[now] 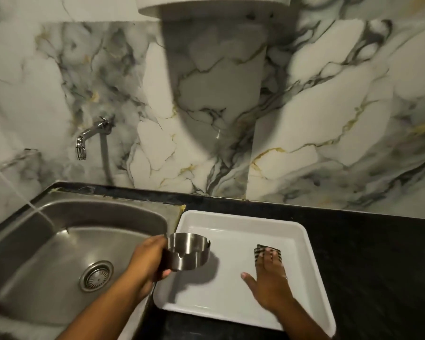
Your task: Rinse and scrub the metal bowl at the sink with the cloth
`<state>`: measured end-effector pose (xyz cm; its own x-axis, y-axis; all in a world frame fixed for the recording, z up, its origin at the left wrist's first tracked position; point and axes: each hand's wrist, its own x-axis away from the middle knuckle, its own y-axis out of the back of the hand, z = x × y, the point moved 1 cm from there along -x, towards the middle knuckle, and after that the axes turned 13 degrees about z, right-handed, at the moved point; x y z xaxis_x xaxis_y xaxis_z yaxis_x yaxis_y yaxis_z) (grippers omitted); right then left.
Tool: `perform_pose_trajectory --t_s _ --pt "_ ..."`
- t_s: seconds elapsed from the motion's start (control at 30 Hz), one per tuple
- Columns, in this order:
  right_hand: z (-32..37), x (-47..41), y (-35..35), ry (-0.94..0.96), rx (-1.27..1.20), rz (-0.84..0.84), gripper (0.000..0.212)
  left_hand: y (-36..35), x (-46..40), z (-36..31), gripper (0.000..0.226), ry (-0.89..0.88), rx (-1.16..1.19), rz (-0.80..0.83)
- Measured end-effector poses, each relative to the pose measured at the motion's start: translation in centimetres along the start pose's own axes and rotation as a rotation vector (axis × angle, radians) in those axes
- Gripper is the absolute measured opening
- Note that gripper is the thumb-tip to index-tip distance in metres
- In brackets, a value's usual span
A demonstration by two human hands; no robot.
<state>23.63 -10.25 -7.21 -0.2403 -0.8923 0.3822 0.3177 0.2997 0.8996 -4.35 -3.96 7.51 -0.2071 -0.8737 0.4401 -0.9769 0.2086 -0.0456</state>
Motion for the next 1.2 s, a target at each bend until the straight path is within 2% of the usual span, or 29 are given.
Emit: perform_pose_trajectory --t_s 0.13,0.23,0.33,0.43,0.5,0.63,0.73,0.8,1.0,1.13,1.2 --pt "-0.8 -0.6 -0.5 -0.022 -0.010 -0.001 0.105 -1.6 0.2 1.5 0.023 0.005 -0.039 0.006" --pt "0.1 0.1 0.6 -0.028 -0.065 0.013 0.103 -2.3 -0.3 2.5 0.028 0.007 -0.031 0.024" --pt "2.7 2.0 2.5 -0.035 -0.345 -0.100 0.090 -3.2 -1.5 3.6 0.036 -0.010 -0.017 0.077" --pt "7.1 4.1 3.7 -0.066 -0.743 -0.086 0.065 -4.2 -2.8 4.5 0.046 0.004 -0.024 0.144" --pt "9.5 4.3 3.9 -0.072 -0.814 -0.040 0.041 -4.2 -3.9 4.9 0.049 0.003 -0.013 0.174" --pt "10.5 2.8 4.1 -0.232 -0.939 -0.039 0.029 -4.0 -6.4 5.8 0.038 -0.008 -0.057 0.174" --pt "10.3 1.2 3.4 -0.296 -0.972 -0.033 0.027 -4.9 -7.3 6.2 0.015 -0.021 -0.144 -0.009" --pt "10.6 0.1 2.5 -0.308 -0.988 -0.059 0.029 -5.2 -7.6 6.5 0.007 -0.014 -0.170 -0.062" --pt "10.4 -1.7 -0.3 -0.324 -0.996 -0.113 0.028 -5.3 -9.3 7.9 0.013 0.027 -0.250 0.011" --pt "10.6 -1.3 -0.4 -0.330 -1.019 -0.146 0.029 -5.3 -9.9 8.3 0.016 0.051 -0.262 0.050" --pt "10.9 -0.7 0.2 -0.344 -0.982 -0.146 0.030 -5.2 -9.5 7.7 0.014 0.034 -0.339 0.059"
